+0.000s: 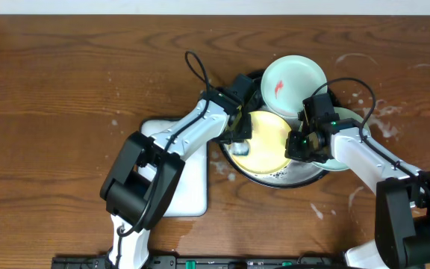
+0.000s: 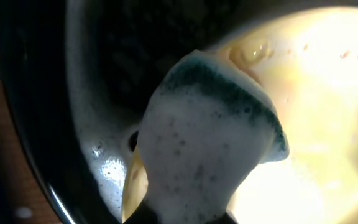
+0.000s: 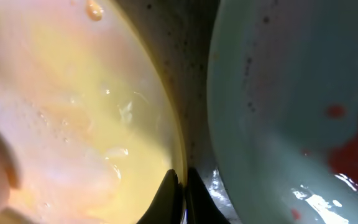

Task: Clean dirty plates on tray and stack at the side
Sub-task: 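Scrub the yellow plate with the sponge held in the left gripper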

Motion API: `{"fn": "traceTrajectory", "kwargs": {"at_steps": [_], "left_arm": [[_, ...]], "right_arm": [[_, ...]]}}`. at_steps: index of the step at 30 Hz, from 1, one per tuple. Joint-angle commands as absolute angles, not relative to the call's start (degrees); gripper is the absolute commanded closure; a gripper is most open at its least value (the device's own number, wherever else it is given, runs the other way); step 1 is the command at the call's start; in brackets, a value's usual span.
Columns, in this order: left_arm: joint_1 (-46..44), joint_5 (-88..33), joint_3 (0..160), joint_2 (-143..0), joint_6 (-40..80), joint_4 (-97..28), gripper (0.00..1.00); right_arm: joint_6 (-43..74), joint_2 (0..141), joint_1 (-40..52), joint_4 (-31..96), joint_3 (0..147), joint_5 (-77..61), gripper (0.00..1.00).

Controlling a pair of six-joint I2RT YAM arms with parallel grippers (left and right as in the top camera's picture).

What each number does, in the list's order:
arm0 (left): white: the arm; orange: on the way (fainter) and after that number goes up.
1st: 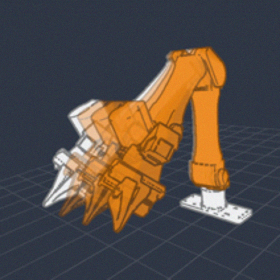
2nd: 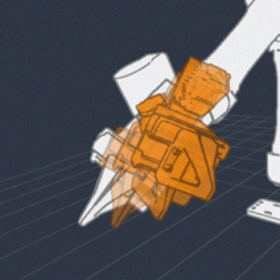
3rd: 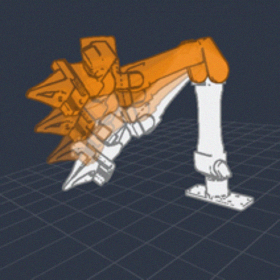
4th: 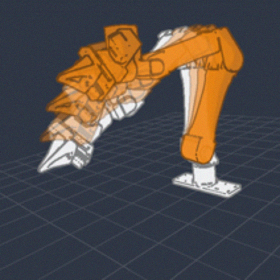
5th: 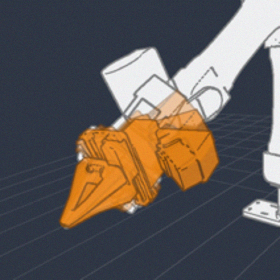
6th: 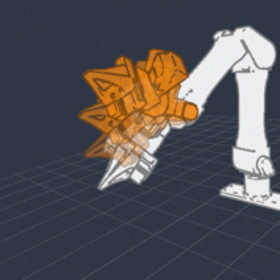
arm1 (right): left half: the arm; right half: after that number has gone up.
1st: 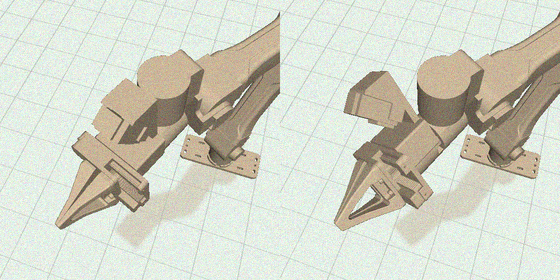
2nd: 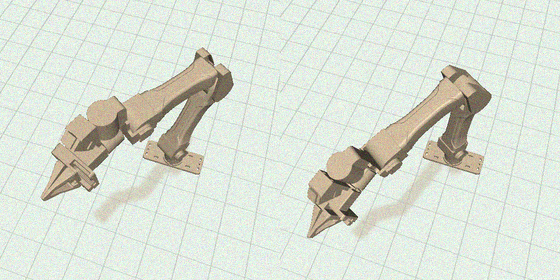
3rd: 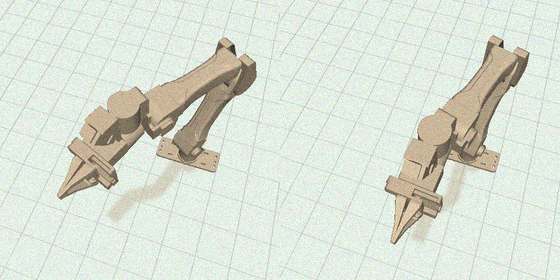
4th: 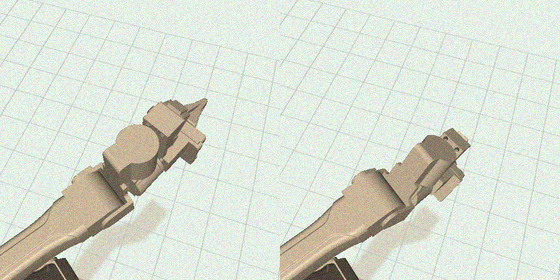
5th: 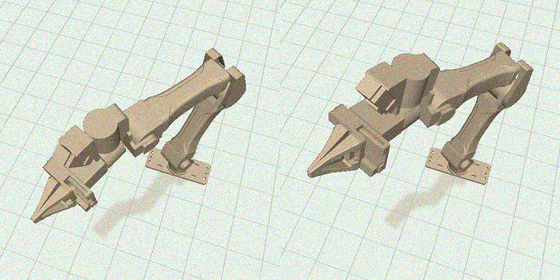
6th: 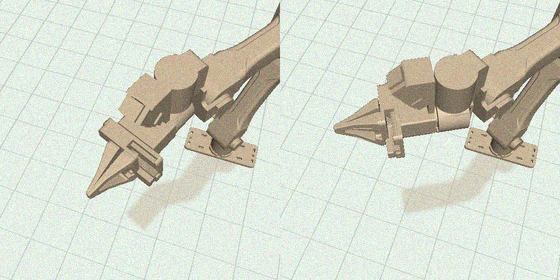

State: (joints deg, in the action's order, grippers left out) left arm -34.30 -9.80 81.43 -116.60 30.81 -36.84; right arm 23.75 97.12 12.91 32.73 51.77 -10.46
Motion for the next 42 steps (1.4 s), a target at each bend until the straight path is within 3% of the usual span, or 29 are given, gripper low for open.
{"fn": "traceTrajectory", "kwargs": {"at_steps": [1,7,14,23,27,34,42], "left_arm": [[-34.15,0.47,81.84,-118.02,29.04,-35.4,0.92],[-38.3,-8.73,81.71,-120.66,29.71,-27.53,0.92],[-41.6,-25.3,81.71,-127.94,38.39,-18.9,0.92],[-41.8,-31.66,81.73,-129.6,38.63,-19.51,0.92],[-40.18,-23.35,82.32,-129.43,34.85,-25.39,0.92],[-36.34,9.17,88.86,-129.21,30.76,-46.61,0.93],[-36.34,15.2,92.73,-129.19,29.17,-52.45,0.93]], "right_arm": [[19.59,97.82,12.47,33.63,51.59,-5.32,0.99],[18.09,97.82,12.47,33.61,51.59,-4.91,0.99],[17.04,97.82,12.47,33.65,51.59,-4.49,0.99],[17.04,97.82,12.47,33.5,51.59,-4.47,0.99],[17.06,97.82,12.47,33.63,51.59,-4.49,0.99],[17.08,97.82,12.43,33.82,51.59,-4.49,0.99],[17.08,97.82,12.43,34.65,51.59,-4.49,0.99]]}}
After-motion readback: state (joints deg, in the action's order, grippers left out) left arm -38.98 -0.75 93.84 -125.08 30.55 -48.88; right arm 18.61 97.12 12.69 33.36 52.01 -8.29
